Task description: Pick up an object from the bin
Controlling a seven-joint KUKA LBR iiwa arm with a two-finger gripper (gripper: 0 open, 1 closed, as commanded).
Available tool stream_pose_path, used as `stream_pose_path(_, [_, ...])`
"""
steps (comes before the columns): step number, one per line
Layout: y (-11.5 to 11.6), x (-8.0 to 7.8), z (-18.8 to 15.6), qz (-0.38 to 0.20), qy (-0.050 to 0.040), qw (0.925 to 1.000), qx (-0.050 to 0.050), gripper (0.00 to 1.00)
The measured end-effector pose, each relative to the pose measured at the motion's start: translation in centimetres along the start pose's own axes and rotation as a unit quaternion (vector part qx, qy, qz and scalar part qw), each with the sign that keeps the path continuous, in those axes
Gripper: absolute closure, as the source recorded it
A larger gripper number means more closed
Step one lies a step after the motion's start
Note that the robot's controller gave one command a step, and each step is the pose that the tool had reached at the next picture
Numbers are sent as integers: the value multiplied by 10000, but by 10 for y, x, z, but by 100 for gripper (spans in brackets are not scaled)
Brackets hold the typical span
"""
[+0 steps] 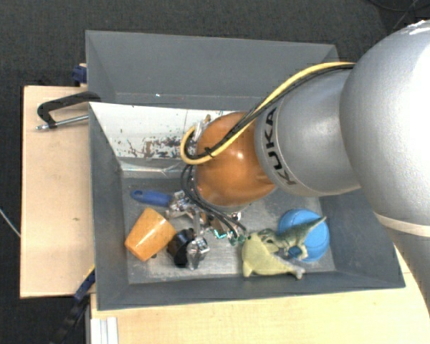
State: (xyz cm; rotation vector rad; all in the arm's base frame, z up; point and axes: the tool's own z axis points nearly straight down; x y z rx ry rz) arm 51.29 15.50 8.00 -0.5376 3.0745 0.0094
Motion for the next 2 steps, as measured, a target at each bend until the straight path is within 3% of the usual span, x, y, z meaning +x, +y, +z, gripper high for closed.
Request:
stream_pose_path(1, [0, 5, 0, -12, 114, 9999, -1, 100])
stream_pose_path(2, [11, -13, -123, -20, 33, 10000, 9, 100])
